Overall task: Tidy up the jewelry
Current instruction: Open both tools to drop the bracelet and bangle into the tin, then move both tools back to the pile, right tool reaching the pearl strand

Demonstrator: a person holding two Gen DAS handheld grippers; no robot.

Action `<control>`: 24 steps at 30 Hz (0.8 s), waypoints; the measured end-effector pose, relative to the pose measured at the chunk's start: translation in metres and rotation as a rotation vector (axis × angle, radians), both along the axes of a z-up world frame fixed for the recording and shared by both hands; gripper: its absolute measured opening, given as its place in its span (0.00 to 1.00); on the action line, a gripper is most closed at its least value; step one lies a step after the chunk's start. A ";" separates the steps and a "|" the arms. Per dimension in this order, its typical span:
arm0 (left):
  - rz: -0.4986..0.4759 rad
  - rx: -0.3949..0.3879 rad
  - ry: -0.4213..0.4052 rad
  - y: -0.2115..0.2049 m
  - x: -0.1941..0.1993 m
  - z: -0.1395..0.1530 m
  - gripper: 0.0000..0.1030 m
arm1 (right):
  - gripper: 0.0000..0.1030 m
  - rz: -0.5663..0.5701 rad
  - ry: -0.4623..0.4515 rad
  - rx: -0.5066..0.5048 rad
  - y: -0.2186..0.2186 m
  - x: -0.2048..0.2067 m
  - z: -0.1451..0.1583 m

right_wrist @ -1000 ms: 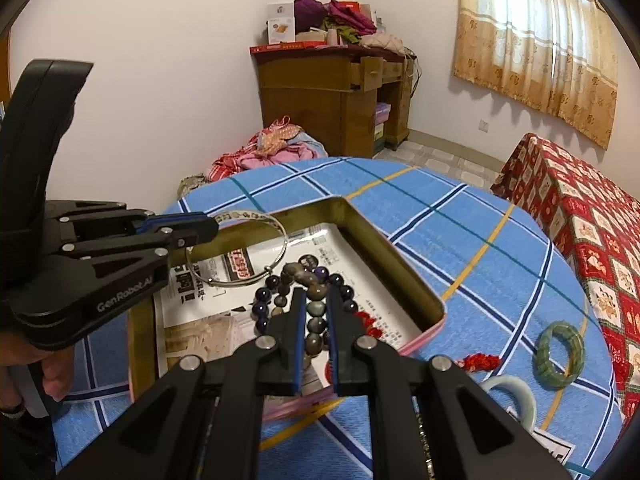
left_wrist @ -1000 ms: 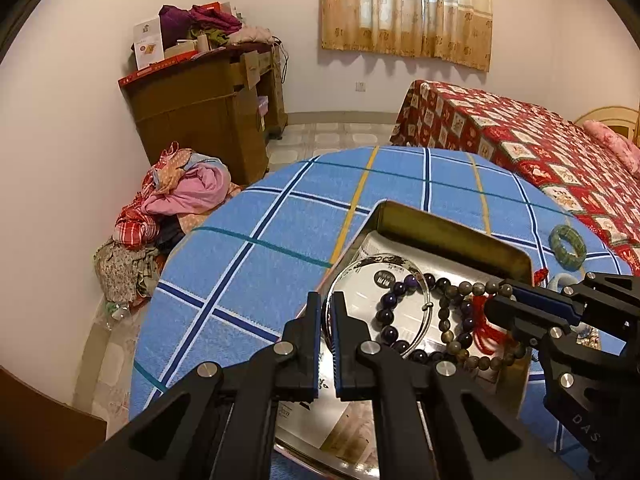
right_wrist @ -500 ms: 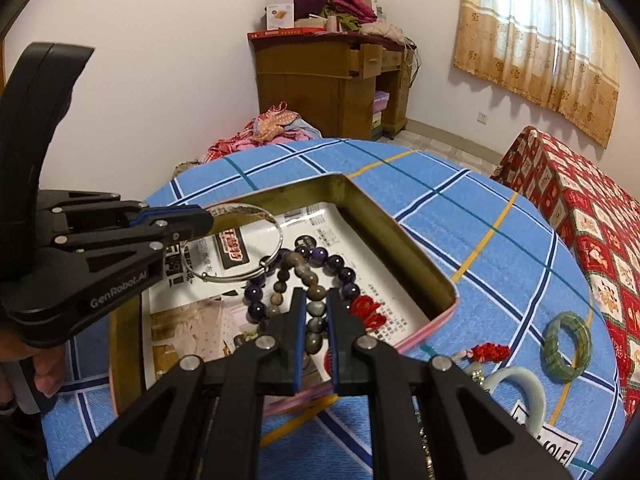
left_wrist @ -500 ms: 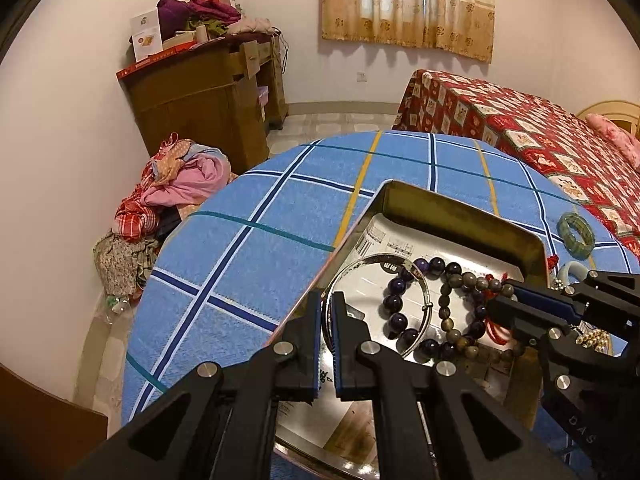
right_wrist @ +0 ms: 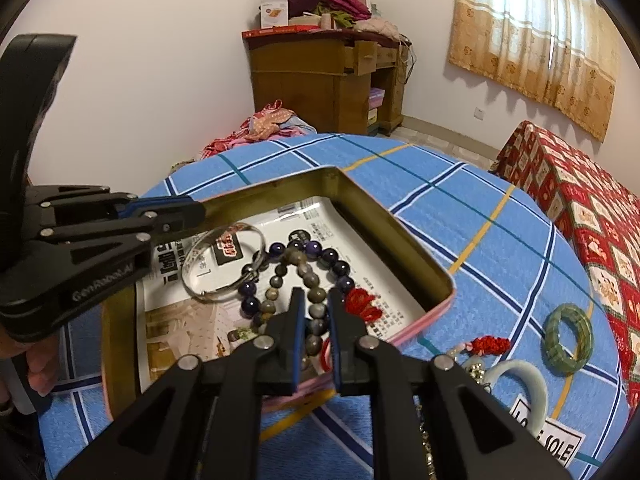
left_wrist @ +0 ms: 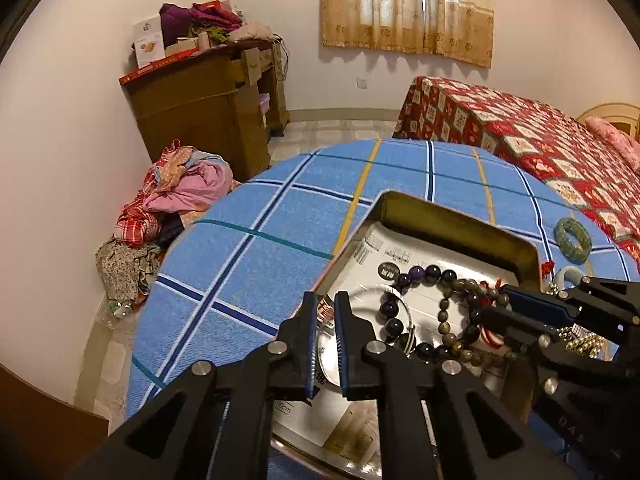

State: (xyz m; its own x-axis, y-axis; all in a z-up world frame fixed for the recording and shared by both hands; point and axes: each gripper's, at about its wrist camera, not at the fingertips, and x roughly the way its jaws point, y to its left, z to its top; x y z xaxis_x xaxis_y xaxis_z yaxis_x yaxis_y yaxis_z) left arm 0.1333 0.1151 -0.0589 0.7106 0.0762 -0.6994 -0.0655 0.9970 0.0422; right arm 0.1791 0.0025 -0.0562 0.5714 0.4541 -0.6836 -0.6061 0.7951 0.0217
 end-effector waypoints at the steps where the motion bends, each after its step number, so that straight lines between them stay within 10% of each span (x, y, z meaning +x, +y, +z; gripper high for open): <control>1: -0.001 -0.004 -0.007 0.000 -0.002 0.002 0.17 | 0.40 -0.006 -0.008 0.008 -0.002 -0.002 0.002; 2: 0.002 -0.003 -0.010 0.000 -0.003 0.003 0.24 | 0.57 -0.014 -0.018 0.020 -0.005 -0.004 0.005; 5: 0.025 0.001 -0.047 -0.002 -0.012 0.009 0.64 | 0.62 -0.026 -0.028 0.035 -0.013 -0.012 0.011; 24: -0.121 0.020 -0.070 -0.104 -0.063 0.009 0.65 | 0.62 -0.329 -0.017 0.075 -0.159 -0.051 0.001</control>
